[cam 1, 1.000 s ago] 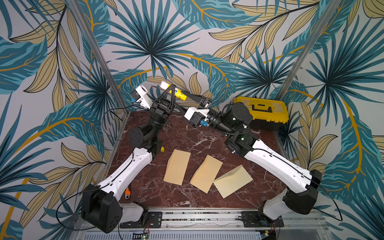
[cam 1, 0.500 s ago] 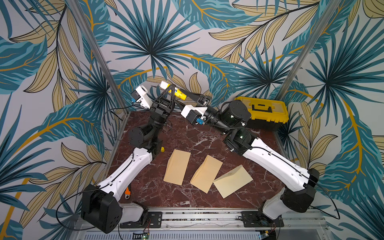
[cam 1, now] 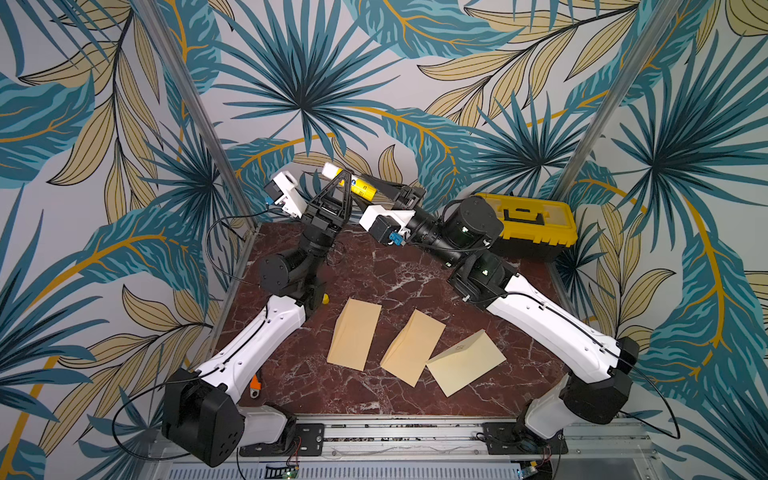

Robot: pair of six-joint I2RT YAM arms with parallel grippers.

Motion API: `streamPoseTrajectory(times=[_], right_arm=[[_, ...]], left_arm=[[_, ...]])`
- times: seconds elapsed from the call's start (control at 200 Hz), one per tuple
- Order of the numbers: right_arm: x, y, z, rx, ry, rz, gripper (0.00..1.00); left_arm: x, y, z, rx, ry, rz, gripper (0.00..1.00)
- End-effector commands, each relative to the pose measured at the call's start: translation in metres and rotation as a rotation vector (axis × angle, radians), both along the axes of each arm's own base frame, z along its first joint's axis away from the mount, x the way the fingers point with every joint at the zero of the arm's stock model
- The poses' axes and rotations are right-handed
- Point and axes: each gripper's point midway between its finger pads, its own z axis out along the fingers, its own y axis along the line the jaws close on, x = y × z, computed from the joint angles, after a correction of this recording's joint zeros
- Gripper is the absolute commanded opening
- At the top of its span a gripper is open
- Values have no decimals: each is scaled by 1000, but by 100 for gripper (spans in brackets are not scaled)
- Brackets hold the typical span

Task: Seal the envelope with a glue stick
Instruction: Unscrew the glue stick.

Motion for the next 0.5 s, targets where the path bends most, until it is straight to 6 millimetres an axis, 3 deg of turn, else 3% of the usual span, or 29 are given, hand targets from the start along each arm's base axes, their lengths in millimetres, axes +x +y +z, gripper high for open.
streamPoseTrajectory(times=[0.0,0.496], right_arm=[[7,3,-9,-32,13,-31,40],[9,4,-5,-18,-5,-41,34]], left_arm=[[-19,5,13,-10,-50,-9,0],[-14,2,9,-17,-36,-26,0]])
